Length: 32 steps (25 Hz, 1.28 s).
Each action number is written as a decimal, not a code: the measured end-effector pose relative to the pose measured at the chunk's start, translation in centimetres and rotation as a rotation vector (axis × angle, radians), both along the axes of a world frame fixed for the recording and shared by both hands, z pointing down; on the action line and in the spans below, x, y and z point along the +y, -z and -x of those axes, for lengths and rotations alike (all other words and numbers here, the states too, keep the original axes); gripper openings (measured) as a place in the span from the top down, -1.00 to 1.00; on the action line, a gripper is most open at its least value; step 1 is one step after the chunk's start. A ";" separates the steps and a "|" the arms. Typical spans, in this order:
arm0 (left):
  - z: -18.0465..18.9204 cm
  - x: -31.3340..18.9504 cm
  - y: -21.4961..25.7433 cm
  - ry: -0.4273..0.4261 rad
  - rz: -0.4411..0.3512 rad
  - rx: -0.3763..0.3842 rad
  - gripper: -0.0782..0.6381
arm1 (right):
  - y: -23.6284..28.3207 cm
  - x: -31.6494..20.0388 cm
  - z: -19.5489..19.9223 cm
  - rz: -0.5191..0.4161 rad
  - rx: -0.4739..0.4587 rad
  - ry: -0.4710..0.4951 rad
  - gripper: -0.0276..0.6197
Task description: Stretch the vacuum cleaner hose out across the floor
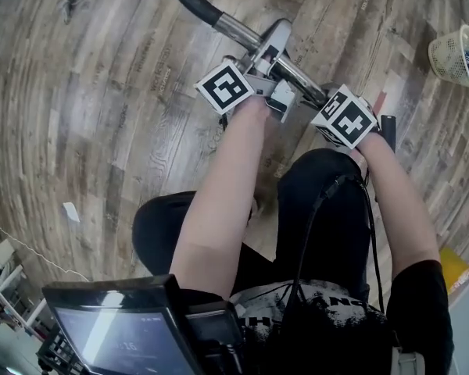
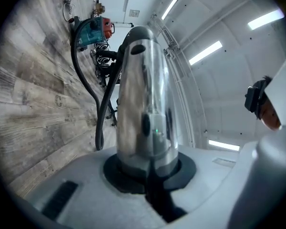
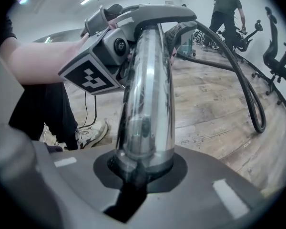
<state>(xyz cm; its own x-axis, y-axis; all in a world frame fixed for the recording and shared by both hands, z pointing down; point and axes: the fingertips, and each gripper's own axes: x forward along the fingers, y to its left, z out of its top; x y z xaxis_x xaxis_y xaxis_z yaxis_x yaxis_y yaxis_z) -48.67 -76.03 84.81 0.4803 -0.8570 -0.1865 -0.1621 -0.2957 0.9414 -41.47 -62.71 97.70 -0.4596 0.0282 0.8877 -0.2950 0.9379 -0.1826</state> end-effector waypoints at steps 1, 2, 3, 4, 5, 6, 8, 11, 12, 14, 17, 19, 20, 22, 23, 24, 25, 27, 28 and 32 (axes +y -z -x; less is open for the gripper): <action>0.2 -0.2 1.1 -0.011 0.000 -0.010 0.67 | 1.1 -0.1 0.4 0.002 -0.004 -0.007 0.73; 0.4 -0.2 2.3 -0.021 0.001 -0.019 0.67 | 2.5 0.0 0.6 0.005 -0.007 -0.013 0.73; 0.5 -0.1 3.8 -0.030 0.000 -0.025 0.67 | 4.0 0.3 0.9 0.009 -0.008 -0.019 0.73; 0.6 0.1 5.4 -0.035 0.000 -0.026 0.67 | 5.6 0.5 1.0 0.014 -0.007 -0.023 0.73; 0.7 0.2 7.1 -0.038 0.001 -0.019 0.67 | 7.4 0.8 1.1 0.020 -0.004 -0.026 0.73; 0.8 0.3 8.8 -0.038 0.007 -0.002 0.67 | 9.2 1.0 1.1 0.029 0.002 -0.027 0.73; 1.0 1.2 11.9 -0.029 0.034 0.054 0.67 | 13.0 2.1 1.0 0.052 0.022 -0.022 0.73; 1.2 2.5 17.3 -0.014 0.031 0.067 0.67 | 18.5 3.7 0.8 0.086 0.036 -0.004 0.73; 1.0 2.8 19.4 -0.017 0.018 0.053 0.67 | 20.5 4.2 0.7 0.098 0.031 -0.003 0.73; 0.3 3.1 23.9 -0.026 -0.007 0.026 0.67 | 24.5 4.8 0.2 0.114 0.014 0.001 0.73; -0.7 4.1 31.2 -0.036 -0.057 0.000 0.67 | 31.0 6.3 -0.3 0.141 -0.012 0.018 0.72; -0.6 4.9 35.7 -0.041 -0.059 -0.019 0.66 | 35.4 7.4 0.0 0.169 -0.034 0.033 0.71; -0.4 5.1 38.0 -0.049 -0.059 -0.030 0.66 | 37.7 7.8 0.3 0.180 -0.046 0.040 0.71; -0.5 5.9 42.6 -0.083 -0.065 -0.047 0.65 | 42.2 8.5 0.7 0.197 -0.062 0.052 0.71; -0.6 6.4 44.8 -0.109 -0.071 -0.052 0.64 | 44.4 9.0 0.7 0.205 -0.065 0.056 0.71; -0.7 6.9 46.9 -0.135 -0.082 -0.056 0.62 | 46.5 9.4 0.8 0.208 -0.069 0.057 0.71; -0.7 7.1 48.9 -0.160 -0.099 -0.060 0.62 | 48.3 9.4 1.1 0.204 -0.074 0.057 0.71; -0.5 7.0 52.6 -0.201 -0.143 -0.073 0.61 | 51.3 8.9 1.7 0.181 -0.083 0.054 0.70; -0.5 6.9 54.0 -0.212 -0.158 -0.081 0.61 | 52.5 8.6 1.9 0.167 -0.082 0.053 0.70; -0.5 7.9 58.0 -0.215 -0.181 -0.121 0.61 | 55.5 8.5 1.8 0.055 -0.018 0.017 0.69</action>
